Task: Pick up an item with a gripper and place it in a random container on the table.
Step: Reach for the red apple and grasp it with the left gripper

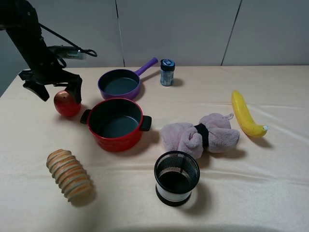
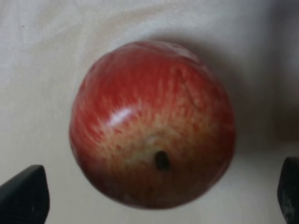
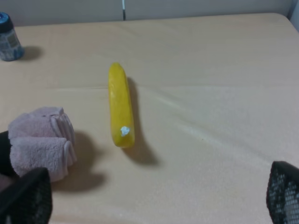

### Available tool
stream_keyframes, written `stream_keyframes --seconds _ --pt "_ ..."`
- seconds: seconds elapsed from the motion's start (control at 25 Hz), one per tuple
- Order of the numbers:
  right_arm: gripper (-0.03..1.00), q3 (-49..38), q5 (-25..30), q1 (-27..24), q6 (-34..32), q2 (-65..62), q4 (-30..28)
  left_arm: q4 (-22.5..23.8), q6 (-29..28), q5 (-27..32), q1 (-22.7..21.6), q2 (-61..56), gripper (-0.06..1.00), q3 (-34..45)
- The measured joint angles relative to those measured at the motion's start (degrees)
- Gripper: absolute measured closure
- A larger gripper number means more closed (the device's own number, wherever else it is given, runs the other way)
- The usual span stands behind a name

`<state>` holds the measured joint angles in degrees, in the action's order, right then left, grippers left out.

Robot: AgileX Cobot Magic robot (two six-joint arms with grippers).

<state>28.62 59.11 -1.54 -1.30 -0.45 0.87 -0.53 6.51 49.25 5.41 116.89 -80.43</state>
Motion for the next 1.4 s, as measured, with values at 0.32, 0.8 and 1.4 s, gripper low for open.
stream_keyframes --seconds 0.32,0.8,1.4 --pt "0.27 0.0 0.0 0.0 0.0 0.0 0.0 0.5 -0.3 -3.3 0.0 3.5 -0.05 0.0" --pt "0.27 0.0 0.0 0.0 0.0 0.0 0.0 0.1 -0.3 -6.2 0.0 7.1 -0.05 0.0" --pt "0.27 0.0 0.0 0.0 0.0 0.0 0.1 0.1 0.7 -6.2 0.0 7.6 0.22 0.0"
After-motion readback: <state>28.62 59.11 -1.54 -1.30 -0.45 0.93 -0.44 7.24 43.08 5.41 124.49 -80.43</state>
